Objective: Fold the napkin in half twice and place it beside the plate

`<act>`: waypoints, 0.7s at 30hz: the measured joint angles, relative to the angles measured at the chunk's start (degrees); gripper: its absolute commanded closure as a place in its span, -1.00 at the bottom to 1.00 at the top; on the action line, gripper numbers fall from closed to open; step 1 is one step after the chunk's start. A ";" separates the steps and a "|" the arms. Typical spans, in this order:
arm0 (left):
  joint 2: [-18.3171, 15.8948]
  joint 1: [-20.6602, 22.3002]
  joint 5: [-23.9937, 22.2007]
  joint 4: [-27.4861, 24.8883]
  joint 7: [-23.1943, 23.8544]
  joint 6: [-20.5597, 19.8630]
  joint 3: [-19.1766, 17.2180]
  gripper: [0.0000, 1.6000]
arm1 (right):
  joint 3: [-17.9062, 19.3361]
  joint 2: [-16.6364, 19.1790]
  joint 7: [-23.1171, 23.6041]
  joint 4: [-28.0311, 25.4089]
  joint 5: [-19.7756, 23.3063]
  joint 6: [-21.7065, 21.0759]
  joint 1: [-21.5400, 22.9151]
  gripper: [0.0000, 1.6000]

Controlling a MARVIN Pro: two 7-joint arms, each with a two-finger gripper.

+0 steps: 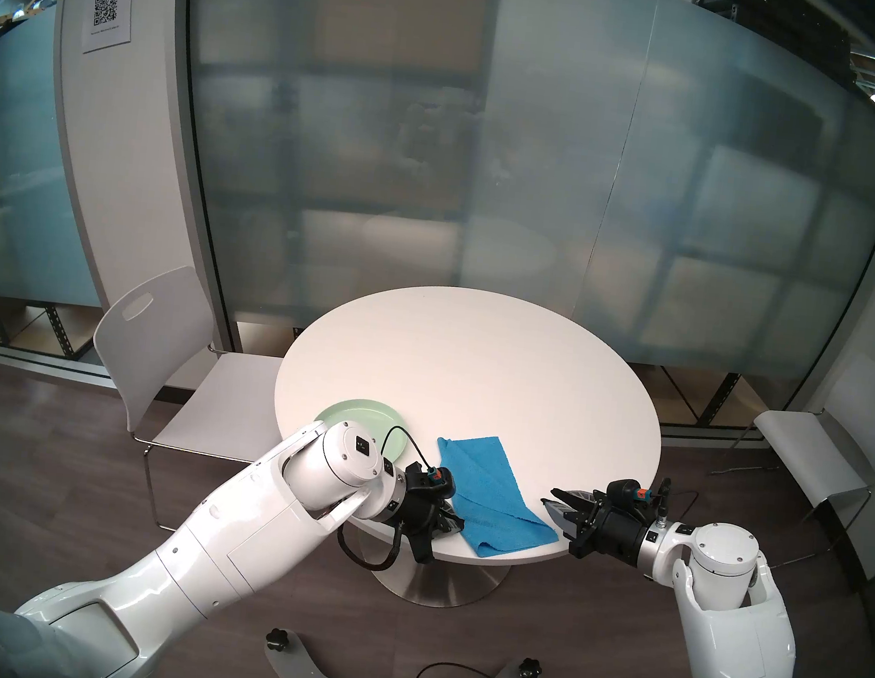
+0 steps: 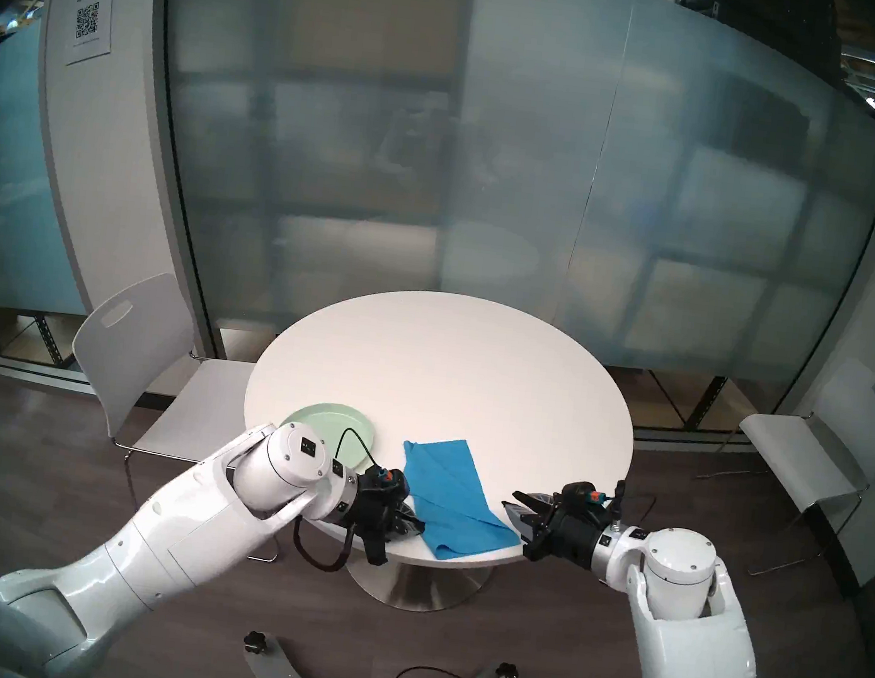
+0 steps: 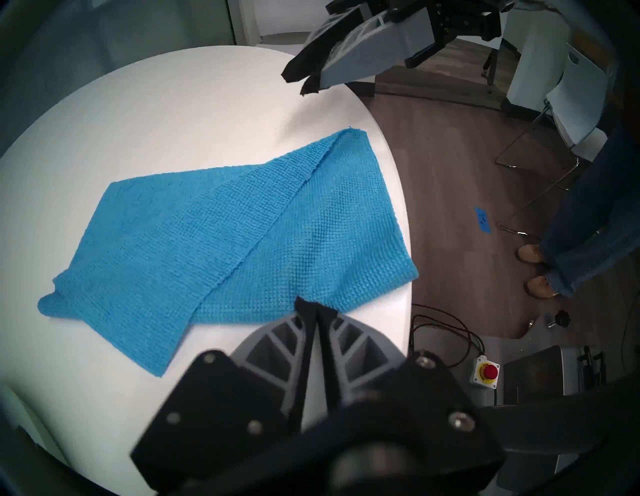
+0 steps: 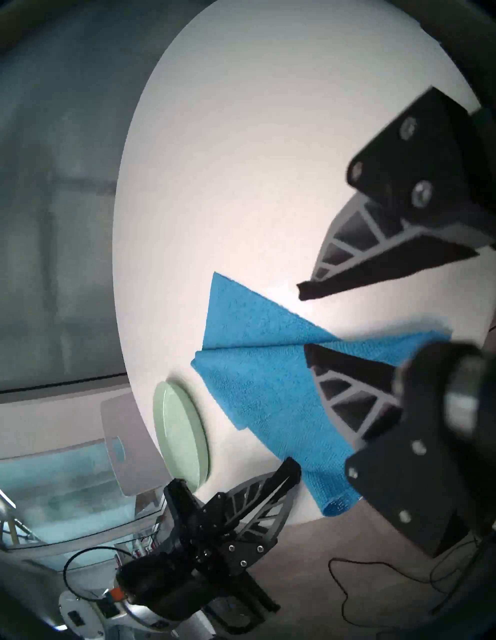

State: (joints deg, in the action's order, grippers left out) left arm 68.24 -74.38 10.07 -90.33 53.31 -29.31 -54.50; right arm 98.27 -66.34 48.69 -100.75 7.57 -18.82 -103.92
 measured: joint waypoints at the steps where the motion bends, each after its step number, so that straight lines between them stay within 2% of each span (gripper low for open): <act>1: 0.00 -0.01 0.00 -0.03 0.00 -0.04 -0.01 0.36 | -0.15 0.13 0.40 -0.22 0.01 0.06 -0.08 -0.13; 9: 0.97 0.64 0.02 0.75 -0.97 -0.57 0.00 0.36 | -0.45 2.39 5.55 -2.96 0.23 1.19 -3.15 -0.12; 15: 1.69 1.36 0.02 1.76 -1.47 -0.64 0.12 0.36 | 0.16 3.95 7.71 -4.50 -0.24 2.62 -5.63 -0.04; 21: 2.14 1.82 -0.03 2.13 -1.77 -0.54 0.22 0.36 | -0.50 5.42 8.67 -5.11 -3.51 5.68 -7.35 0.04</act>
State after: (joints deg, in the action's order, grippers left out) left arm 70.38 -72.56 10.05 -88.21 51.54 -29.85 -54.28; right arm 97.77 -60.91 57.36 -105.86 4.07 -13.14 -111.27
